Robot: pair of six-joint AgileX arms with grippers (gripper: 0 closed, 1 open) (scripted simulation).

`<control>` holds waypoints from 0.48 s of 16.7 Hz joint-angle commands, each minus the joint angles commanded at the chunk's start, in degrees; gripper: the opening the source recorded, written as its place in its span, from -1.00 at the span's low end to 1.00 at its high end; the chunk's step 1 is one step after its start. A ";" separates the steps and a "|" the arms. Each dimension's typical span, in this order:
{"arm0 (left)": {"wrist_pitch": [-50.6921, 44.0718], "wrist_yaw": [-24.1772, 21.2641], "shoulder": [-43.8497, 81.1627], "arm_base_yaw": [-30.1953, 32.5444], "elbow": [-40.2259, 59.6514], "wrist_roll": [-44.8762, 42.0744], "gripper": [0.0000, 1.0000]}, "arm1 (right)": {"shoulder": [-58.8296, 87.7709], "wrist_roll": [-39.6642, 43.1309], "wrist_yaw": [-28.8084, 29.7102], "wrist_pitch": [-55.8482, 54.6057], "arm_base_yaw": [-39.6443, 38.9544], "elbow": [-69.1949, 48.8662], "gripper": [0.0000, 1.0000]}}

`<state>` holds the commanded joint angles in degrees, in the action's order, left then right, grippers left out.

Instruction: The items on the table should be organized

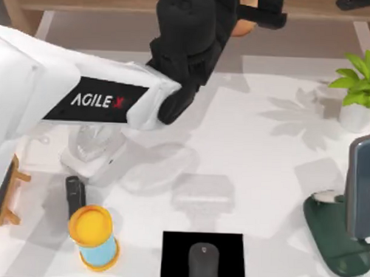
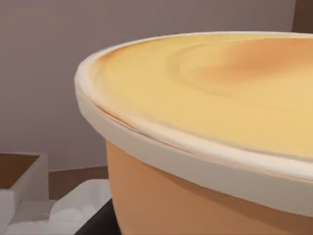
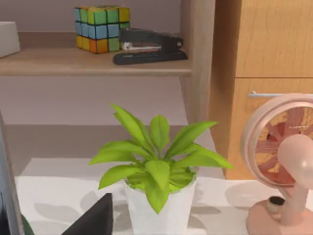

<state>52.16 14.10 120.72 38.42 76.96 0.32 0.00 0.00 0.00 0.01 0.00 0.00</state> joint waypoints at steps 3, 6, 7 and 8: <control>-2.99 -1.85 -1.94 -4.73 0.91 0.07 -1.00 | 0.00 0.00 0.00 0.00 0.00 0.00 1.00; -7.27 -2.99 -3.58 -12.75 1.31 0.09 -1.00 | 0.00 0.00 0.00 0.00 0.00 0.00 1.00; -9.20 -2.85 -4.21 -15.72 1.50 -0.02 -1.00 | 0.00 0.00 0.00 0.00 0.00 0.00 1.00; -11.05 -2.54 -4.76 -18.24 1.72 -0.19 -1.00 | 0.00 0.00 0.00 0.00 0.00 0.00 1.00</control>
<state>41.11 11.56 115.96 20.18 78.67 0.13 0.00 0.00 0.00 0.01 0.00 0.00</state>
